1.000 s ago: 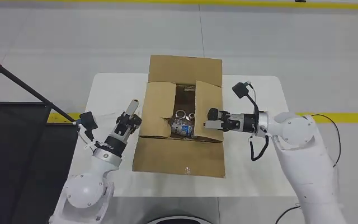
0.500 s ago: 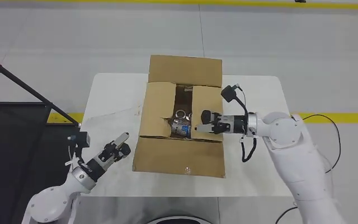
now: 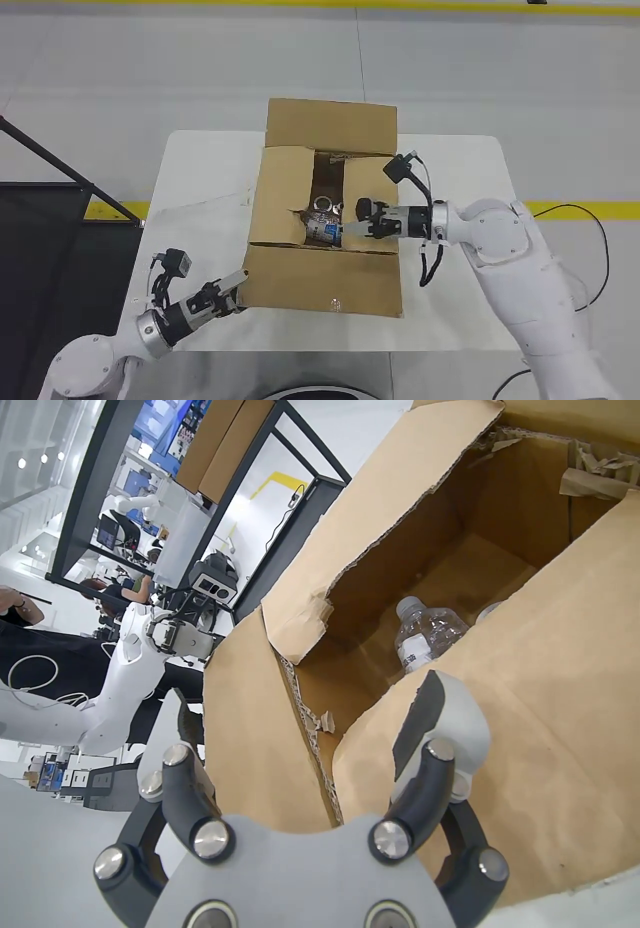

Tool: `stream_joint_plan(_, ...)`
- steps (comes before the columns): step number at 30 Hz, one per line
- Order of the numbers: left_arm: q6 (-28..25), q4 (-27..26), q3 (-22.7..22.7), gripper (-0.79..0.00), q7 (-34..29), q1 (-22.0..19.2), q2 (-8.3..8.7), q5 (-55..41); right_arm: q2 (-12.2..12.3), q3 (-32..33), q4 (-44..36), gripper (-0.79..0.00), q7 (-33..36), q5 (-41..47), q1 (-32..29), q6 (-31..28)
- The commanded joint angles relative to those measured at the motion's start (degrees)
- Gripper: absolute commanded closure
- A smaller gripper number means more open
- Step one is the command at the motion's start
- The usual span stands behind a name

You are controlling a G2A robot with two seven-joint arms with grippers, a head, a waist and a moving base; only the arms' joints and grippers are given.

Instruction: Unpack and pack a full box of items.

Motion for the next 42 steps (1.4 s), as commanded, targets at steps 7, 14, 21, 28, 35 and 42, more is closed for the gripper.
stream_joint_plan(7, 0.2, -1.7, 1.4, -0.785, -0.9, -0.5, 0.47, -4.6, 1.1, 6.9, -6.8, -0.785, -7.5, 2.2, -4.6, -4.6)
stream_joint_plan(14, 1.1, -4.3, 1.7, -0.785, 1.2, -1.3, 0.8, -8.0, 2.0, 12.9, -12.0, -0.785, -14.2, 1.9, -10.2, -4.5)
stream_joint_plan(21, 2.6, -6.8, 2.3, -0.785, 6.2, -3.2, 1.02, -9.6, 2.2, 13.8, -12.9, -0.785, -14.5, 1.4, -11.1, -4.0)
stream_joint_plan(28, 4.4, -7.1, 5.0, -0.785, 13.6, -6.0, 1.01, -10.2, 2.2, 13.8, -12.9, -0.785, -14.5, 1.4, -11.1, -4.0)
stream_joint_plan(35, 5.3, -4.1, 10.0, -0.785, 26.2, -11.7, 0.47, -11.0, 1.6, 12.2, -7.9, -0.785, -23.1, -1.8, -8.3, 1.0)
stream_joint_plan(42, 6.2, -0.9, 14.4, -0.785, 35.0, -15.8, 0.03, -9.9, -0.3, 6.1, 6.4, -0.785, -31.3, -2.0, 1.5, 3.7)
